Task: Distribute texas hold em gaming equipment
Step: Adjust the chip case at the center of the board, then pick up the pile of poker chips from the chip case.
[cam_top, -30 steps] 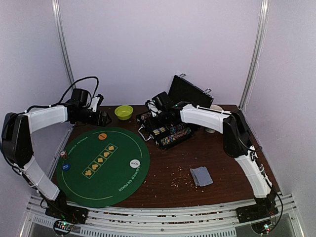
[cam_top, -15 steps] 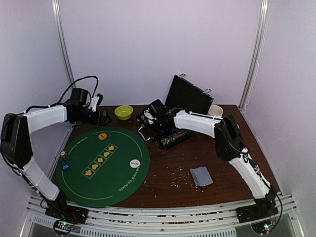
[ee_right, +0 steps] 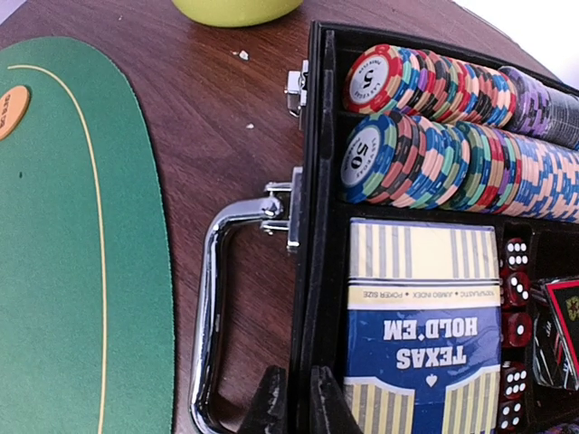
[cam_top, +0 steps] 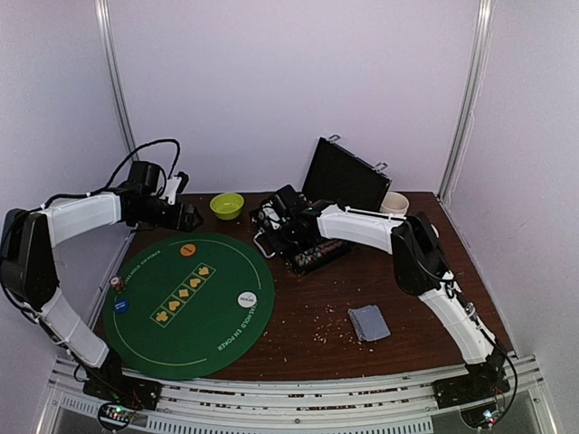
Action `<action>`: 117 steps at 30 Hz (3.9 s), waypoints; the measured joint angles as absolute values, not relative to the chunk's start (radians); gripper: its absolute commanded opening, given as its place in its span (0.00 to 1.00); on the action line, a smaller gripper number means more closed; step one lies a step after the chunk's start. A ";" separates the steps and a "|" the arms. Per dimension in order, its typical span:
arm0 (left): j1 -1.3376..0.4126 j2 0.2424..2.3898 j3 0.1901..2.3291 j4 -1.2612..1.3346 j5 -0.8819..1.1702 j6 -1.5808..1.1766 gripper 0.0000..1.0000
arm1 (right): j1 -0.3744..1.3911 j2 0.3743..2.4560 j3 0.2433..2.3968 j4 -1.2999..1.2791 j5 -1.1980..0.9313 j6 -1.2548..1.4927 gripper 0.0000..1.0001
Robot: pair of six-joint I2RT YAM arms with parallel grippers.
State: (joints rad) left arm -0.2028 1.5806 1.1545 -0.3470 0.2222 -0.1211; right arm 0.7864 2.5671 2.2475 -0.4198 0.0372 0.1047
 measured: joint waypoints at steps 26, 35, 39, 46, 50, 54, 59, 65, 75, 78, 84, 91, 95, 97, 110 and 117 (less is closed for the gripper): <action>-0.203 1.537 1.151 -0.368 0.216 -0.103 0.87 | 0.793 2.365 1.954 -0.456 -0.011 -0.057 0.00; -0.203 1.530 1.150 -0.368 0.216 -0.102 0.88 | 0.802 2.363 1.954 -0.470 -0.012 -0.086 0.00; -0.203 1.529 1.150 -0.369 0.213 -0.098 0.88 | 0.809 2.356 1.951 -0.488 -0.013 -0.103 0.00; -0.203 1.524 1.139 -0.371 0.213 -0.096 0.88 | 0.824 2.337 1.931 -0.517 -0.027 -0.133 0.00; -0.203 1.523 1.139 -0.370 0.213 -0.095 0.88 | 0.827 2.334 1.931 -0.526 -0.027 -0.147 0.00; -0.203 1.522 1.139 -0.370 0.213 -0.094 0.88 | 0.827 2.332 1.930 -0.530 -0.028 -0.154 0.00; -0.203 1.520 1.139 -0.370 0.213 -0.094 0.88 | 0.827 2.329 1.932 -0.541 -0.032 -0.155 0.03; -0.203 1.520 1.137 -0.369 0.213 -0.088 0.88 | 0.827 2.329 1.959 -0.599 -0.054 -0.155 0.20; -0.203 1.520 1.132 -0.369 0.213 -0.080 0.88 | 0.841 2.289 2.042 -0.562 -0.208 -0.093 0.43; -0.203 1.520 1.132 -0.369 0.213 -0.079 0.88 | 0.829 2.291 2.066 -0.522 -0.203 -0.066 0.48; -0.203 1.519 1.132 -0.369 0.212 -0.076 0.88 | 0.807 2.353 2.172 -0.493 -0.137 -0.022 0.54; -0.203 1.519 1.129 -0.369 0.209 -0.076 0.88 | 0.789 2.468 2.235 -0.476 -0.082 0.026 0.60; -0.203 1.520 1.126 -0.370 0.205 -0.076 0.88 | 0.784 2.512 2.238 -0.479 -0.067 0.038 0.58; -0.203 1.519 1.125 -0.369 0.205 -0.076 0.88 | 0.783 2.526 2.238 -0.479 -0.061 0.046 0.58; -0.203 1.520 1.125 -0.369 0.205 -0.075 0.88 | 0.770 2.544 2.264 -0.477 -0.048 0.082 0.44; -0.203 1.520 1.124 -0.369 0.205 -0.072 0.88 | 0.772 2.549 2.273 -0.491 -0.061 0.074 0.40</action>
State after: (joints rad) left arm -0.2028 1.5196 1.1236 -0.3691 0.2050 -0.0719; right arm 0.7715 2.5492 2.2734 -0.4911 -0.0612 0.0738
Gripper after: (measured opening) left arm 0.878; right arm 0.420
